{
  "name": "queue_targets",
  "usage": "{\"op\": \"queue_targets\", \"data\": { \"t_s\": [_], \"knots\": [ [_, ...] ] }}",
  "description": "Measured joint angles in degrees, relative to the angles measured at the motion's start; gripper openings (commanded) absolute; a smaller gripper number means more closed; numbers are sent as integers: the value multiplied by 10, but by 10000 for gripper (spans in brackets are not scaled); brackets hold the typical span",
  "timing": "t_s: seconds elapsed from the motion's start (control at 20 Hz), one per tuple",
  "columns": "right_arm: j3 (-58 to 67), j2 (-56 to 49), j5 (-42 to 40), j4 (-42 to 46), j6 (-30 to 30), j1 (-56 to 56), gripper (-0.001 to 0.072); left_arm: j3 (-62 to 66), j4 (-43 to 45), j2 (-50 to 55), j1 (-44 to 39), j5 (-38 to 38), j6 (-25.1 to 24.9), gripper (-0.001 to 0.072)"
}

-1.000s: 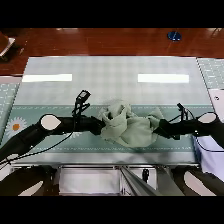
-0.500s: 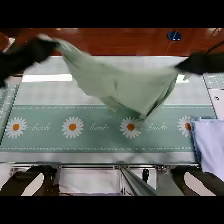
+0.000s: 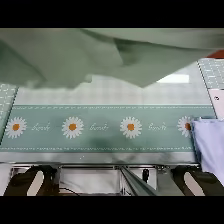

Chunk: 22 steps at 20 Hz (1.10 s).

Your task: Fold the shirts.

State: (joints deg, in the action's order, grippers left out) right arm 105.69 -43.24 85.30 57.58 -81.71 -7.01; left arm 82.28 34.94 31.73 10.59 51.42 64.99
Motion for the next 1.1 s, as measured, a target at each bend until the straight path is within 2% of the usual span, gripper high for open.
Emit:
{"op": "queue_targets", "data": {
  "t_s": [0.2, 0.45, 0.75, 0.95, 1.1],
  "knots": [
    [7, 45, 11, 11, -13, 0, 19, 11, 45, -73, 4, 17, 8, 26],
    [9, 44, 21, 9, -19, 0, 19, 0, 100, -93, 5, 78, 31, 26],
    [-59, -29, 38, -19, -19, 0, 19, -137, 108, -66, 5, 115, 65, 26],
    [-176, -113, -5, -39, 6, 20, 19, -270, 97, -6, -3, 93, 70, 26],
    [-218, -216, -68, -61, 24, 49, 19, -336, 93, 71, -20, 26, 65, 26]
  ]
}}
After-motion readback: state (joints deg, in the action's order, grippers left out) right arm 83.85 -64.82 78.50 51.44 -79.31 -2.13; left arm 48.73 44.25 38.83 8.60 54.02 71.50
